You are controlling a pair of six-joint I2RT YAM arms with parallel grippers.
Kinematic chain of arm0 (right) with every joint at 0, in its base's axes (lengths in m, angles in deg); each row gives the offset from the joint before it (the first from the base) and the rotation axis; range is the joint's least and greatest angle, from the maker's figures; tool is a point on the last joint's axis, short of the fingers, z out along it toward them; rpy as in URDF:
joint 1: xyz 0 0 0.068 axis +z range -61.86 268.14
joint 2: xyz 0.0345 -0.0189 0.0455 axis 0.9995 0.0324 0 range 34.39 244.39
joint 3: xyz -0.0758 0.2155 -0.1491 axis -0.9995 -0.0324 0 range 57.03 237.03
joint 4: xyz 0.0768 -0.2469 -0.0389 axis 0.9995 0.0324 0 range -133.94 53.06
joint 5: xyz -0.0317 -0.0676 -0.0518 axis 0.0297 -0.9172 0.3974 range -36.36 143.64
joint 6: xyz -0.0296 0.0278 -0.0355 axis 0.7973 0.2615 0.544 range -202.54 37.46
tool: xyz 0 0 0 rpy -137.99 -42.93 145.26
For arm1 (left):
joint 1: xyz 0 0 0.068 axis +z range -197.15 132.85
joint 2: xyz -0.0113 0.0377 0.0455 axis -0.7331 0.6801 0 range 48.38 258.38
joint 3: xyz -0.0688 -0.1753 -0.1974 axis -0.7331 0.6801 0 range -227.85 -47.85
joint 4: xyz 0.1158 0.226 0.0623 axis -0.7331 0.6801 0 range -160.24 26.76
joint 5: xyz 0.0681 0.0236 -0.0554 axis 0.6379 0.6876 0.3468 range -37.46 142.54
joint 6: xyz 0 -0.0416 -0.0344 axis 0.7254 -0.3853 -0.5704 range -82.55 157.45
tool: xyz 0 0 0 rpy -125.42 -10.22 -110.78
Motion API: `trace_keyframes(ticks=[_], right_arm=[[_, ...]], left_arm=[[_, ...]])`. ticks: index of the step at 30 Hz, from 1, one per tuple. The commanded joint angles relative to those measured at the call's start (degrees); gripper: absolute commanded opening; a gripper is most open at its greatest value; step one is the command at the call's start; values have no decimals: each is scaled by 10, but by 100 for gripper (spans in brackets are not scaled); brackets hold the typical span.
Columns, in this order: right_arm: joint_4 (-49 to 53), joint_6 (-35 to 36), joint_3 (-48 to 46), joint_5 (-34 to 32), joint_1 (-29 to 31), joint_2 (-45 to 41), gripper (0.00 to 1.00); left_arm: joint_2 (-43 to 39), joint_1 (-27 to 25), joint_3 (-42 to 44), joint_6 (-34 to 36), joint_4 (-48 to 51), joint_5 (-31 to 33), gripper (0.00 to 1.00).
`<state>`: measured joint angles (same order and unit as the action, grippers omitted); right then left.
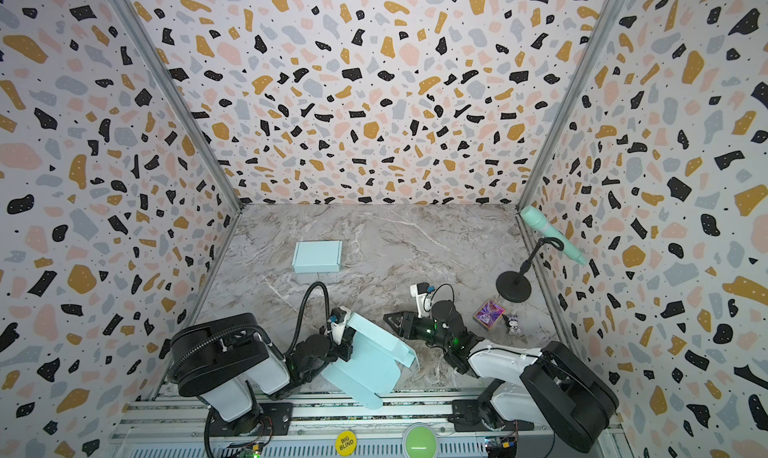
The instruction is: Fold the paper box
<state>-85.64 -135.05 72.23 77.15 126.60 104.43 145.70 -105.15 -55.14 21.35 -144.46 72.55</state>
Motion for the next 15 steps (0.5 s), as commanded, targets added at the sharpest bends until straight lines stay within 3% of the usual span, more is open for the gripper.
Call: trace_keyframes(ticks=[1, 6, 8, 15], right_arm=[[70, 68, 42, 30, -36, -11, 46], [82, 122, 71, 71, -106, 29, 44], [108, 159, 100, 70, -108, 66, 41], [69, 177, 126, 107, -75, 162, 35]], left_arm=[[10, -7, -8, 4, -8, 6, 13], [13, -8, -15, 5, -1, 9, 13], [16, -8, -17, 5, -1, 10, 13], [21, -8, -22, 4, 1, 12, 13]])
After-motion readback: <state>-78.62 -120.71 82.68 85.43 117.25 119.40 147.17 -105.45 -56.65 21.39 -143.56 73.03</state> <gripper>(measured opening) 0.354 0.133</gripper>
